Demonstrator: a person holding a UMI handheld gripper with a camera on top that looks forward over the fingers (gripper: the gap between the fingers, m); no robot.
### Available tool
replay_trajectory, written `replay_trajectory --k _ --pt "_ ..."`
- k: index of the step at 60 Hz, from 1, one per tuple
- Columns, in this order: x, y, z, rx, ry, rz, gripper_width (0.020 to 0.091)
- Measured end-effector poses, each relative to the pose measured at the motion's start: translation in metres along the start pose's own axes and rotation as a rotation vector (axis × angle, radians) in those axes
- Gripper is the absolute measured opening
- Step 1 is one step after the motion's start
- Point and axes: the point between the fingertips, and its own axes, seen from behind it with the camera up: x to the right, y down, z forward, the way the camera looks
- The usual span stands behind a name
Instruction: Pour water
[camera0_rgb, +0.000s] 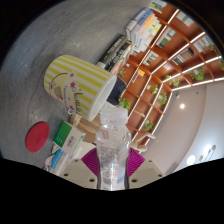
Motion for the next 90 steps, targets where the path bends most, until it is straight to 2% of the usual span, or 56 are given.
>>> replay_trajectory --k 7,13,22,24,25,31,32,37,47,55,62,66,68,71,73,83,90 --pt "-0.003 0.016 -0.016 -0.017 -0.049 0.321 0.0340" --pt "-0.027 0.025 -0.029 -0.038 -0.162 0.805 0.0342" --pt "-0.044 0.026 -0.032 0.012 -0.326 1.465 0.0342" --pt "-0.049 0.027 -0.033 0.018 -0.365 1.570 0.0341" --pt "-0.049 0.011 -0.035 0.010 -0.372 1.620 0.0343" --pt "-0.061 0.017 -0.030 0.067 -0.441 1.856 0.0342" --pt "-0.058 0.005 -0.031 0.065 -0.445 1.882 0.0342" --pt "-0.068 0.002 -0.026 0.104 -0.476 1.970 0.0341" --pt "-0.085 -0.006 -0.018 0.105 -0.445 1.973 0.0364" --pt "-0.082 0.000 -0.020 0.136 -0.391 2.027 0.0366" --pt "-0.081 0.001 -0.019 0.140 -0.358 2.014 0.0473" --pt "-0.086 0.001 -0.021 0.107 -0.374 2.017 0.0525" --pt "-0.092 0.000 -0.023 0.078 -0.396 2.022 0.0597" --pt "-0.098 0.002 -0.033 0.041 -0.414 2.042 0.0770" --pt "-0.100 0.004 -0.041 0.023 -0.410 2.058 0.0842" --pt "-0.112 0.015 -0.104 -0.073 -0.399 2.108 0.0836" --pt "-0.101 0.009 -0.156 -0.102 -0.382 2.078 0.0837"
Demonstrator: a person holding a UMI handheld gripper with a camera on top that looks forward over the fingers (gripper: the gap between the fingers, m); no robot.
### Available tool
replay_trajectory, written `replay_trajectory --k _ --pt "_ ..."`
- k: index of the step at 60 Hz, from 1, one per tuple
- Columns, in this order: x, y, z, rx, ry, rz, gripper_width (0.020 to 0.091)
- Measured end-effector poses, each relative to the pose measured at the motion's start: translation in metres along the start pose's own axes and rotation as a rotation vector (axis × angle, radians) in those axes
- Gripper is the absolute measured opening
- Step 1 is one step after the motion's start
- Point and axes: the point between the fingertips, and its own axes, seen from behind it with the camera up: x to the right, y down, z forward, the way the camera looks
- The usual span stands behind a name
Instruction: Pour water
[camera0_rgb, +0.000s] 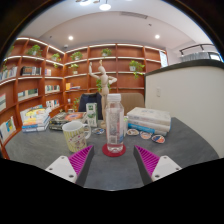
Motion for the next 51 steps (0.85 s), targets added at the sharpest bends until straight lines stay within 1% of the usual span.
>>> replay_trajectory --k 3,8,15,22,26,33,39,51 --pt "-0.006 0.002 -0.020 -0.003 0.027 -0.019 0.0838" --pt "-0.020 -0.003 -0.049 0.016 0.061 -0.047 0.0843" --pt "-0.038 -0.009 -0.080 0.021 0.074 -0.097 0.0858" --pt "-0.051 -0.025 -0.101 0.072 0.065 -0.090 0.0859" --pt "-0.051 -0.032 -0.115 0.088 0.065 -0.076 0.0860" --pt "-0.045 -0.042 -0.127 0.113 0.093 -0.087 0.0859" --pt "-0.045 -0.047 -0.134 0.118 0.089 -0.069 0.0860" --pt "-0.045 -0.061 -0.140 0.153 0.102 -0.041 0.0861"
